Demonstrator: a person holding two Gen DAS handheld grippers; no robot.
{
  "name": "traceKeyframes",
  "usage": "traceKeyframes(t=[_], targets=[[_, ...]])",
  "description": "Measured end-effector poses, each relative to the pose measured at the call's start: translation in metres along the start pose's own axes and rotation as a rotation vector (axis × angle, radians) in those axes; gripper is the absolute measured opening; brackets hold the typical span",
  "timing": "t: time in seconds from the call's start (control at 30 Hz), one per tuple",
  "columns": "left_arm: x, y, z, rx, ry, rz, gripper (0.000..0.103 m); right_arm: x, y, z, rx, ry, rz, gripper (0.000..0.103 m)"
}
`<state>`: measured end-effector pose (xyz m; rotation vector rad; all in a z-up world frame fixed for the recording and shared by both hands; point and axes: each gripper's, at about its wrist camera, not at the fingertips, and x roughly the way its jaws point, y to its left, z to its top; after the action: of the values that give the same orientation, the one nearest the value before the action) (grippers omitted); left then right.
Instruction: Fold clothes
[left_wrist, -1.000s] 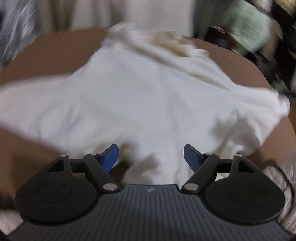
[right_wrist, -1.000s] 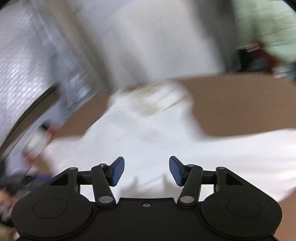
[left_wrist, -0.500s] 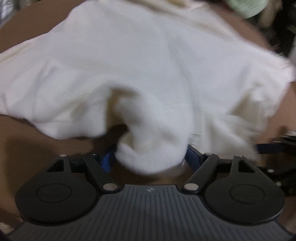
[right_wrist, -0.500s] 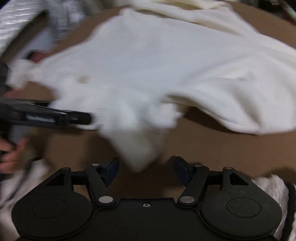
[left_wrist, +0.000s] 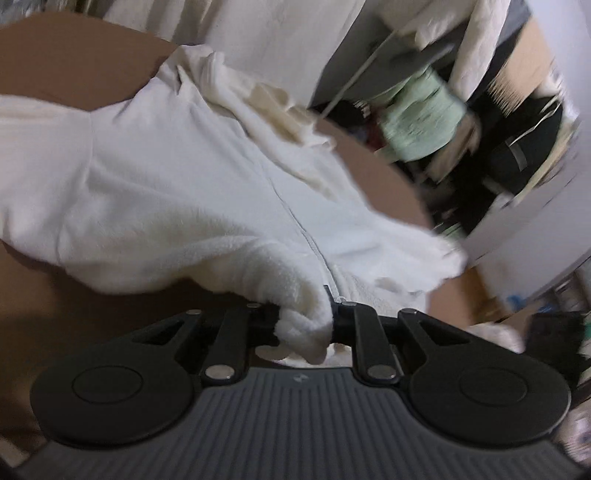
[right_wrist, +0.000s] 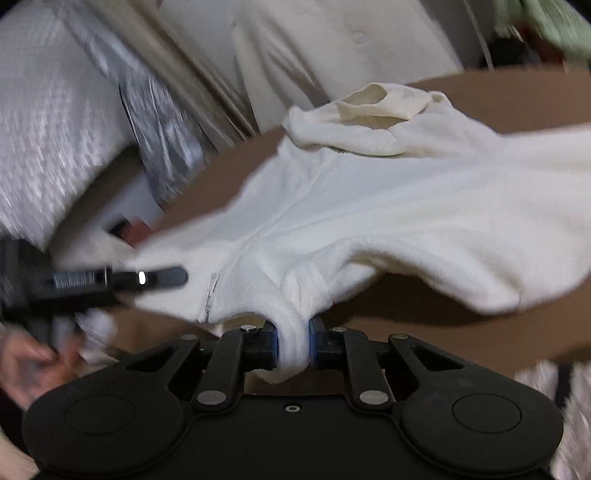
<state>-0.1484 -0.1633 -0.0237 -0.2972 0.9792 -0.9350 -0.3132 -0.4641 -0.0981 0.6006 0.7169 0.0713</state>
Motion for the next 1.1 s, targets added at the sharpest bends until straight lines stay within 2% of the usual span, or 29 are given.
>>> traceKeyframes(t=[0.07,0.13,0.27,0.37,0.47,0.67,0.73,0.83,0.87,0.9,0.97,1.03,1.1], targets=[[0.014,0.005,-0.004,-0.012,0.052,0.024,0.016,0.017,0.001,-0.002,-0.034,0.046,-0.102,0.017],[0.039,0.015,-0.017,-0.023,0.133,0.111,0.017,0.038,0.002,-0.009,-0.052,0.112,-0.178,0.017],[0.065,0.023,-0.039,-0.004,0.195,0.241,0.016,0.044,0.008,-0.023,-0.077,0.163,-0.137,0.016],[0.043,0.005,-0.038,0.043,0.143,0.246,0.016,0.048,0.013,-0.032,-0.096,0.201,-0.112,0.014],[0.028,-0.004,-0.035,0.064,0.111,0.232,0.016,0.056,0.012,-0.036,-0.121,0.233,-0.141,0.013],[0.073,0.008,-0.054,0.113,0.274,0.356,0.021,0.070,0.015,-0.047,-0.197,0.299,-0.211,0.013],[0.070,-0.003,-0.051,0.173,0.280,0.383,0.027,0.067,0.016,-0.044,-0.201,0.298,-0.200,0.020],[0.049,-0.027,-0.047,0.297,0.257,0.377,0.028,0.049,0.019,-0.031,-0.219,0.296,-0.114,0.026],[0.038,-0.038,-0.046,0.347,0.239,0.367,0.032,0.043,0.020,-0.026,-0.225,0.296,-0.085,0.026],[0.027,-0.046,-0.043,0.384,0.217,0.353,0.039,0.034,0.020,-0.021,-0.232,0.283,-0.054,0.030],[0.007,-0.054,-0.027,0.391,0.153,0.297,0.046,0.009,0.019,-0.004,-0.250,0.205,0.023,0.041],[-0.013,-0.062,-0.012,0.397,0.089,0.242,0.048,-0.009,0.015,0.017,-0.248,0.132,0.085,0.045],[-0.026,-0.062,0.009,0.372,0.031,0.194,0.055,-0.019,0.012,0.041,-0.268,0.076,0.101,0.049]])
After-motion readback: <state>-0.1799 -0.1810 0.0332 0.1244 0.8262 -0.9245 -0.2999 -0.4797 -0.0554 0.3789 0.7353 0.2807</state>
